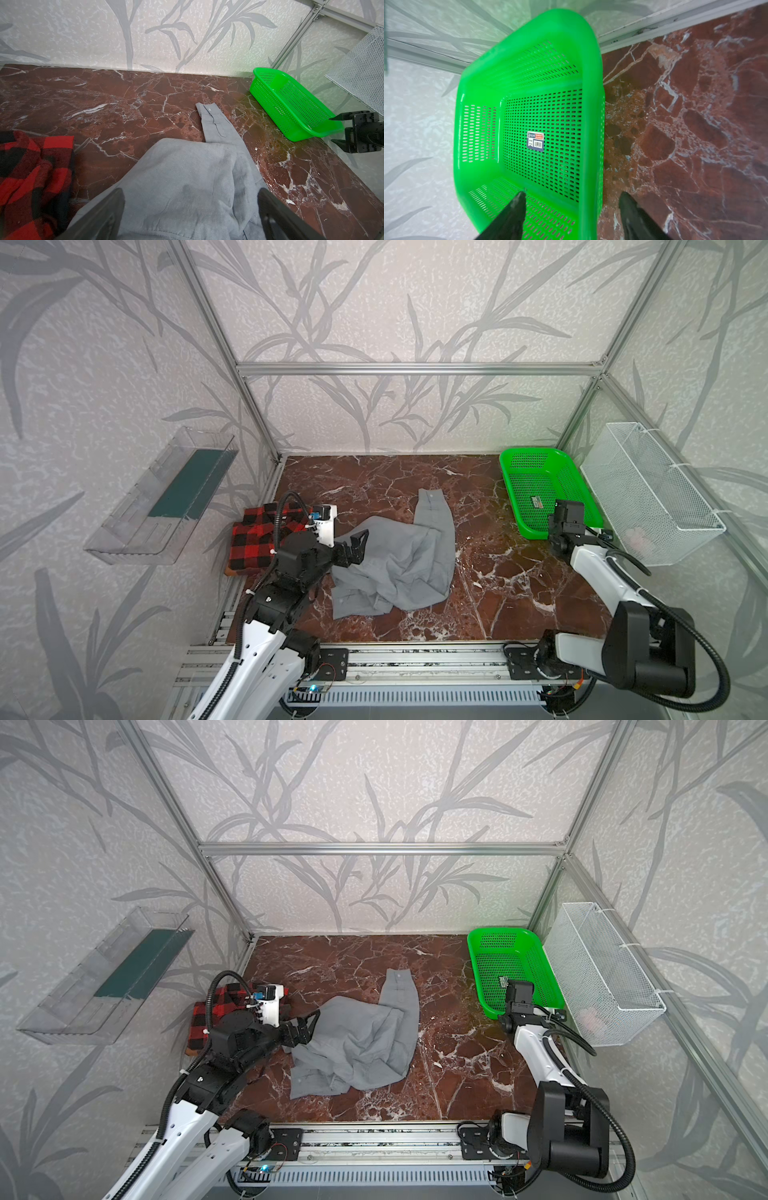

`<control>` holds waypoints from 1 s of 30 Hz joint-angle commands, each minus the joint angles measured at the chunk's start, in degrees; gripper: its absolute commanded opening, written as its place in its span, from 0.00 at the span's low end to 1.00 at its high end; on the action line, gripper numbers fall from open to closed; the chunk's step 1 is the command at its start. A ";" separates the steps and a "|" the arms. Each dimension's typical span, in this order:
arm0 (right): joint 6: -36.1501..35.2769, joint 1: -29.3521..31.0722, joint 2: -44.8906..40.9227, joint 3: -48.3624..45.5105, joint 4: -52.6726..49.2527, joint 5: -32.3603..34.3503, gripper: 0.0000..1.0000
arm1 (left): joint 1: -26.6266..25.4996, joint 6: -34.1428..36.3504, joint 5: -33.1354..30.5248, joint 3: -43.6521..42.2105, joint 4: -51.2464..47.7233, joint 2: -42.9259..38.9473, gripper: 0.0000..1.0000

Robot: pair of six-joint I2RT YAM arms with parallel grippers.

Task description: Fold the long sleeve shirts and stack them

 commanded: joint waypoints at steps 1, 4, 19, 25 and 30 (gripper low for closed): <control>-4.80 -0.14 -4.98 -1.41 -2.63 -1.51 0.79 | -0.07 0.85 -1.34 1.86 -0.76 -0.51 0.99; -7.11 0.39 -8.30 -1.95 -5.23 -6.62 0.84 | -0.07 0.20 -2.09 2.32 -1.25 -0.20 0.99; -19.79 30.93 -20.71 -0.84 -14.00 -4.33 0.87 | 0.58 -6.44 -23.94 8.36 -12.70 4.09 0.99; -32.94 50.61 -11.87 7.86 -11.62 -6.22 0.86 | 3.60 -11.54 -31.14 9.50 -16.35 3.09 0.99; -49.24 64.81 -0.08 16.68 -5.45 -13.19 0.86 | 7.95 -17.46 -38.09 8.76 -19.53 -0.40 0.99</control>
